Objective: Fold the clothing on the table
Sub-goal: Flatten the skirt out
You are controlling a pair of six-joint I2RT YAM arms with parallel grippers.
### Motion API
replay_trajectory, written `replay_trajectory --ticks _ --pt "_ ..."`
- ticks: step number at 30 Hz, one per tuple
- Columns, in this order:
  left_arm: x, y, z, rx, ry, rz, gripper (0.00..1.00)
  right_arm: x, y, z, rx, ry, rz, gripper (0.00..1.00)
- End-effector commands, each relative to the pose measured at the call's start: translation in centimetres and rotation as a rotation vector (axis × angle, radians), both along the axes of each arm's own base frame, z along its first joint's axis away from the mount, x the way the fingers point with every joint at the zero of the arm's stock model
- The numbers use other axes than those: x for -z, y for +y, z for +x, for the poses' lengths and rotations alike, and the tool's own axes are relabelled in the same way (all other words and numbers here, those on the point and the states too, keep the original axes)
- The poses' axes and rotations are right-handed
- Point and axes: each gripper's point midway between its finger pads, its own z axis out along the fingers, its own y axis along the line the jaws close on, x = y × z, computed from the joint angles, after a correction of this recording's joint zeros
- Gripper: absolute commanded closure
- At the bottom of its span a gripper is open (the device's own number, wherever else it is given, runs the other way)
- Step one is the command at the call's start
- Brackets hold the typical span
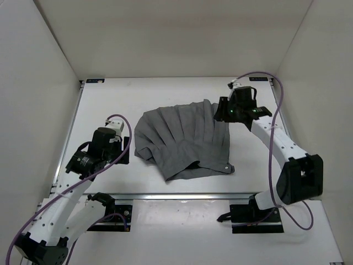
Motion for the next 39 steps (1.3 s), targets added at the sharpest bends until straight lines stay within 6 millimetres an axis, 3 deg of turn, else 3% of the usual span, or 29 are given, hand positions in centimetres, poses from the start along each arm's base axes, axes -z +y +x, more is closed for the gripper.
replay_trajectory --ticks 1,4,9,12,13,15,16,18,19,20,21,24,26,27,32,39 --pt "0.1 -0.1 0.2 0.0 -0.005 0.009 0.18 -0.5 -1.0 -0.6 0.066 -0.028 0.072 0.6" --pt "-0.3 0.5 0.2 -0.036 -0.025 0.011 0.09 0.8 -2.5 -2.0 0.092 0.016 0.037 0.58" --pt "-0.4 -0.3 0.0 0.014 -0.033 0.004 0.01 4.0 -4.4 -5.2 0.112 0.108 -0.032 0.55" --pt "0.4 -1.3 0.0 0.069 0.019 0.018 0.32 5.5 -5.9 -7.1 0.14 0.167 -0.075 0.53" --pt "0.3 -1.3 0.1 0.073 0.028 0.019 0.49 5.6 -6.3 -7.5 0.155 0.174 -0.086 0.53" --pt "0.3 -2.1 0.2 0.119 0.073 -0.004 0.57 5.8 -7.2 -8.4 0.159 0.193 -0.121 0.5" --pt "-0.2 -2.8 0.3 0.119 0.071 -0.053 0.54 6.0 -7.7 -9.0 0.159 0.21 -0.132 0.47" --pt "-1.7 -4.6 1.1 0.148 0.027 -0.177 0.37 6.7 -8.3 -9.9 0.163 0.245 -0.11 0.46" --pt "-2.5 -6.3 1.0 0.186 0.009 -0.271 0.36 7.2 -8.5 -10.4 0.169 0.266 -0.108 0.45" --pt "-2.0 -7.1 0.5 0.207 0.029 -0.315 0.35 8.0 -8.8 -11.3 0.161 0.305 -0.117 0.45" --pt "-2.2 -8.1 0.5 0.211 0.026 -0.362 0.29 8.3 -8.7 -11.5 0.158 0.321 -0.119 0.45" --pt "-0.1 -11.0 -0.8 0.262 0.109 -0.463 0.28 9.7 -8.1 -13.1 0.133 0.407 -0.162 0.45" --pt "2.7 -13.0 -2.8 0.3 0.206 -0.546 0.3 10.9 -7.5 -14.5 0.107 0.471 -0.194 0.44" --pt "2.4 -13.7 -2.7 0.297 0.194 -0.593 0.31 10.9 -7.3 -14.6 0.1 0.477 -0.196 0.44" --pt "4.4 -14.4 -4.1 0.279 0.216 -0.689 0.29 13.2 -6.1 -16.1 0.082 0.549 -0.212 0.43" --pt "6.4 -13.8 -4.6 0.234 0.245 -0.656 0.28 15.6 -5.2 -18.5 0.063 0.631 -0.252 0.43"
